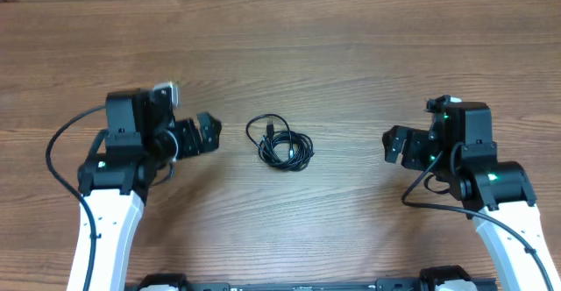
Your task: Untangle cables
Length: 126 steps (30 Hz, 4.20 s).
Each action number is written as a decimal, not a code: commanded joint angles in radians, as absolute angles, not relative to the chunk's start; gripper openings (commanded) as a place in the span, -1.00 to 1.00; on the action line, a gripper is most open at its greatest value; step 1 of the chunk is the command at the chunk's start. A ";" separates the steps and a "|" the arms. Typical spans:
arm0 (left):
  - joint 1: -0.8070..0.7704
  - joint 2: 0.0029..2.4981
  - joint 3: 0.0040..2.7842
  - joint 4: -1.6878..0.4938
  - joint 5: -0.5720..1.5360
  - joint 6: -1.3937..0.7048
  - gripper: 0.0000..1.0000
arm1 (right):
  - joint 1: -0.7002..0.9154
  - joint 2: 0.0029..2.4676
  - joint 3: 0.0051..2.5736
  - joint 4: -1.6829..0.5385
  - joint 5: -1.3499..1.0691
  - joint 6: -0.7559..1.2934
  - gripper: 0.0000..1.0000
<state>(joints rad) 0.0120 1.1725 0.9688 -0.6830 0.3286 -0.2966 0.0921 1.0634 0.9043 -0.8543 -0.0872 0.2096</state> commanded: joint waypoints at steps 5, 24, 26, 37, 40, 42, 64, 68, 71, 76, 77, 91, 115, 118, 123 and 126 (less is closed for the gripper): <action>-0.253 1.288 0.990 -0.564 0.144 -0.337 1.00 | 0.091 1.054 0.949 -0.817 -0.141 0.213 1.00; -0.658 1.686 0.990 -0.295 -0.081 -0.104 0.74 | 0.091 1.054 0.949 -0.821 -0.141 0.213 1.00; -0.664 1.714 0.990 -0.295 -0.063 -0.103 0.69 | 0.091 1.054 0.949 -0.821 -0.141 0.213 1.00; -0.700 1.740 0.988 -0.367 0.071 -0.112 0.10 | 0.091 1.054 0.949 -0.821 -0.141 0.213 1.00; -0.701 1.740 0.988 -0.374 0.070 -0.117 0.08 | 0.091 1.054 0.949 -0.822 -0.141 0.213 1.00; -0.701 1.741 0.988 -0.382 0.065 -0.150 0.04 | 0.091 1.054 0.949 -0.824 -0.141 0.213 1.00; -0.702 1.774 0.971 -0.366 0.000 -0.251 -0.30 | 0.091 1.054 0.949 -0.833 -0.141 0.213 1.00; -0.708 1.775 0.971 -0.363 -0.009 -0.251 -0.88 | 0.091 1.054 0.949 -0.833 -0.141 0.213 1.00; -0.707 1.763 1.003 -0.355 -0.007 -0.255 -0.92 | 0.091 1.054 0.949 -0.833 -0.141 0.213 1.00; -0.705 1.671 1.231 -0.446 -0.006 -0.255 -0.92 | 0.091 1.054 0.949 -0.830 -0.150 0.213 1.00; -0.705 1.638 1.314 -0.472 0.004 -0.255 -0.92 | 0.091 1.054 0.949 -0.826 -0.168 0.213 1.00; -0.621 1.520 1.502 -0.657 0.387 -0.295 -0.92 | 0.091 1.054 0.949 -0.548 -0.596 0.222 0.94; -0.413 1.584 1.502 -0.529 1.326 -0.184 -0.92 | 0.091 1.065 0.949 -0.327 -0.637 0.400 0.70; -0.392 1.584 1.502 -0.505 1.328 -0.229 -0.92 | 0.091 1.068 0.949 -0.347 -0.625 0.393 0.43; -0.352 1.584 1.502 -0.481 1.443 -0.260 -0.92 | 0.091 1.082 0.948 -0.440 -0.365 0.403 -0.30; -0.342 1.584 1.502 -0.488 1.491 -0.270 -0.92 | 0.091 1.105 0.948 -0.483 -0.213 0.489 -0.76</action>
